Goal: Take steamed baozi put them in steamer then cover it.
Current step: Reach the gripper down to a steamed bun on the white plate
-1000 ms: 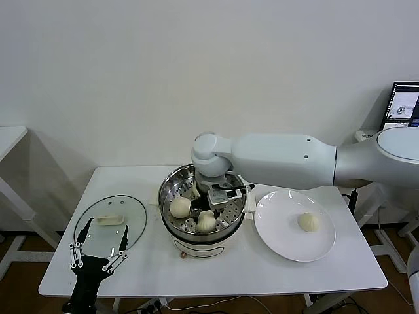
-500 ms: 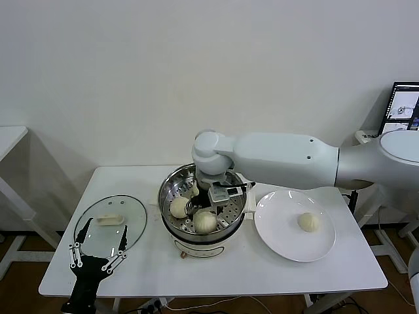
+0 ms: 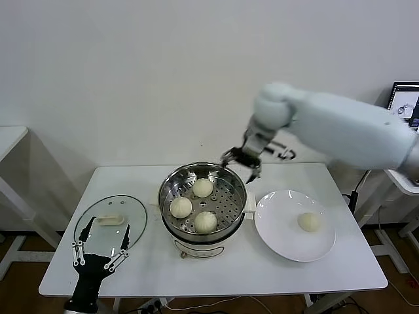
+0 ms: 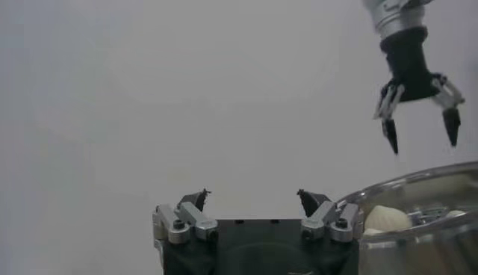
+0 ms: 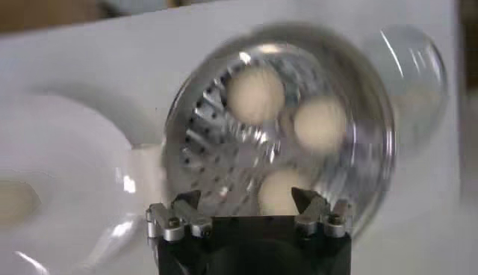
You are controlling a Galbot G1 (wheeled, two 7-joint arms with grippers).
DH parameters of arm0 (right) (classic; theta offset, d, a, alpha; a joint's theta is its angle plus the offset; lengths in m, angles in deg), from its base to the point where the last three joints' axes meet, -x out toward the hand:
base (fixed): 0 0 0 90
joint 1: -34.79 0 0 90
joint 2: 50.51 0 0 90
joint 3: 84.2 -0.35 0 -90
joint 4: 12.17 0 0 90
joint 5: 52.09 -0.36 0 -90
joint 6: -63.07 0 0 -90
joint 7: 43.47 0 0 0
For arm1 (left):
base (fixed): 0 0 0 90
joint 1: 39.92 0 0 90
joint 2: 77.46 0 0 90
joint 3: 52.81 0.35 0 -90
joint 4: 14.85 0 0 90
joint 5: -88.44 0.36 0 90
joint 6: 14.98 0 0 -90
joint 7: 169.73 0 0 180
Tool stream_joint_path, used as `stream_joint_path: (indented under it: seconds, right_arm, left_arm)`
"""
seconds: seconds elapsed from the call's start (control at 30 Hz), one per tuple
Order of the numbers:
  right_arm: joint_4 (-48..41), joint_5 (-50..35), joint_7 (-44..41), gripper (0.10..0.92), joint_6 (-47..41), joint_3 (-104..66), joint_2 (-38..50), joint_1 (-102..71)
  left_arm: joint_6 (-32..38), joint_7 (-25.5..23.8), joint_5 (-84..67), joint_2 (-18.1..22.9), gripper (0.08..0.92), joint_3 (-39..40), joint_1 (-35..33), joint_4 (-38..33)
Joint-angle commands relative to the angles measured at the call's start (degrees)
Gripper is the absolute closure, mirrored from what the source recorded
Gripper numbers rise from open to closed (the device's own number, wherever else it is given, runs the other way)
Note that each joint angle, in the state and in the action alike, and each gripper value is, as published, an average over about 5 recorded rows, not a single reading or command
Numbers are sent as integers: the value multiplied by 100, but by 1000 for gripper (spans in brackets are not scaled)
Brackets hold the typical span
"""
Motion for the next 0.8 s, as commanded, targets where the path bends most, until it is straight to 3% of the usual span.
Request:
stream_joint_path:
  seconds: [0.03,0.33,0.8]
  right_arm:
    - [-1782,-817,-157,203,-1506,183,1235,-563]
    - [-1866,-388,141,203,-1555,-212,1542,-1782]
    - [-1907,-21,951,203,-1557,-671,1295,-2897]
  left_arm:
    - [-29,1,0,-4,177,3,15,7]
    - [-42,1,1,8,177,-25,-36,-13]
    - [-27,8,51,29,177,-48,-95,-28]
